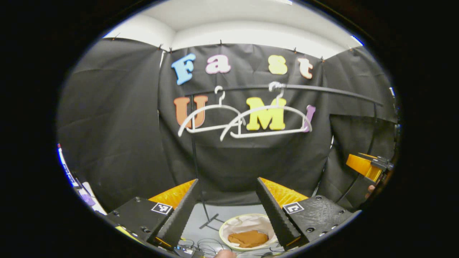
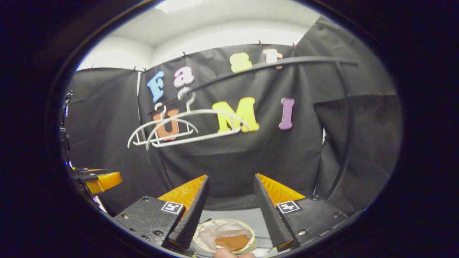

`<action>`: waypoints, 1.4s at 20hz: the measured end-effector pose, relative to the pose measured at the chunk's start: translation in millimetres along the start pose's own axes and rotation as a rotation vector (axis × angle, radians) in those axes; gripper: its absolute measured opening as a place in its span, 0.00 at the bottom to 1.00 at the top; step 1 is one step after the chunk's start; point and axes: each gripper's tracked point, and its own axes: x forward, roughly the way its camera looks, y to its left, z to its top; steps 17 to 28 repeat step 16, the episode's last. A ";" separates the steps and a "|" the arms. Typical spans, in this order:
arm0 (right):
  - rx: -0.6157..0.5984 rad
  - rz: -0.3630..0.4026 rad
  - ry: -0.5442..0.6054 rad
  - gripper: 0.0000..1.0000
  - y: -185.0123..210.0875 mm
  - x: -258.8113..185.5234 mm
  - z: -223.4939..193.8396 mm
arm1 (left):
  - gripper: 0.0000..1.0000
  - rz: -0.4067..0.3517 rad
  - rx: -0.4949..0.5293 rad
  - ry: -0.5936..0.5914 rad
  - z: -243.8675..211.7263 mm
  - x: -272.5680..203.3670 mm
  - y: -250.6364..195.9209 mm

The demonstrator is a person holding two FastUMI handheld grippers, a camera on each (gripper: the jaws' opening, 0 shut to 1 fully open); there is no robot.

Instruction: Grasp the clothes on the hanger with both hands and then place them into the laundry hamper below.

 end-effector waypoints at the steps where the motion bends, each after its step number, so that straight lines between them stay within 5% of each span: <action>1: -0.008 -0.014 -0.042 0.84 1.2 -16.2 14.0 | 0.92 -0.011 -0.008 -0.032 11.9 -13.8 1.0; 2: -0.009 -0.027 -0.081 0.86 0.7 -32.1 28.6 | 1.00 -0.023 -0.017 -0.060 24.1 -24.8 0.0; 12: -0.073 -0.214 -0.360 0.88 -41.4 -153.3 129.4 | 1.00 -0.024 -0.018 -0.309 108.3 -111.5 54.8; 28: -0.101 -0.237 -0.403 0.89 -39.3 -170.0 142.6 | 1.00 -0.024 -0.007 -0.354 114.6 -124.1 58.8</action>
